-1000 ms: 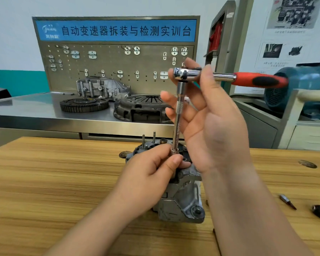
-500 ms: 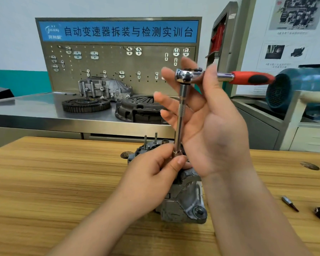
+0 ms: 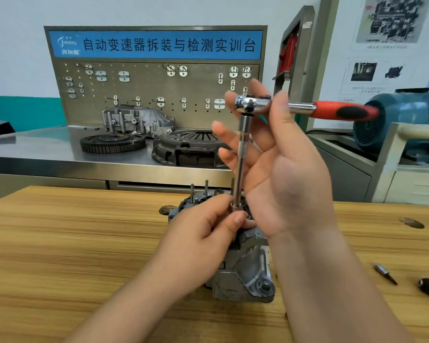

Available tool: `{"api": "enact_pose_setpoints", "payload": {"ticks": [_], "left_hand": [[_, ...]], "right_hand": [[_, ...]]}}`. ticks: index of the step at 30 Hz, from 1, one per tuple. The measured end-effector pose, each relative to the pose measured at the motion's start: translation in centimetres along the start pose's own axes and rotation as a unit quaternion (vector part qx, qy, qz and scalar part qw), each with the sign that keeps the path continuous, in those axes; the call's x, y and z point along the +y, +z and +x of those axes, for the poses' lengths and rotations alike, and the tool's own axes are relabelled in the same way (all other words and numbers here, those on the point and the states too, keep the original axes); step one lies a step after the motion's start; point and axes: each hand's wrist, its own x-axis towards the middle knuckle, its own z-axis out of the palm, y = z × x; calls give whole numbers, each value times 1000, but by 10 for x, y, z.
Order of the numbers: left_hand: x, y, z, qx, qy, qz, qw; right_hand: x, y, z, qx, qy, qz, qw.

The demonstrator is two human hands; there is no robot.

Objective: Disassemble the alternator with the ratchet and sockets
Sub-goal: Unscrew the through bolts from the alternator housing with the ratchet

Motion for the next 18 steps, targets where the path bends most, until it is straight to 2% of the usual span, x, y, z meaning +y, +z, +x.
{"api": "enact_pose_setpoints", "payload": {"ticks": [4,8,11,18], "left_hand": [[1,2,0,6,-6,5,1000],[2,0,0,1,8,-33,999],[-1,0,-1,2,25,-12,1000],[-4,4,1,34,4,0,999]], "right_hand": [[0,2,-2,-13,-55,-29,998],[0,2,-1,-32,-7,12,999],[-1,1,-1,-35,29,17,999],[1,5,-3,-44,-24,-7,999]]}}
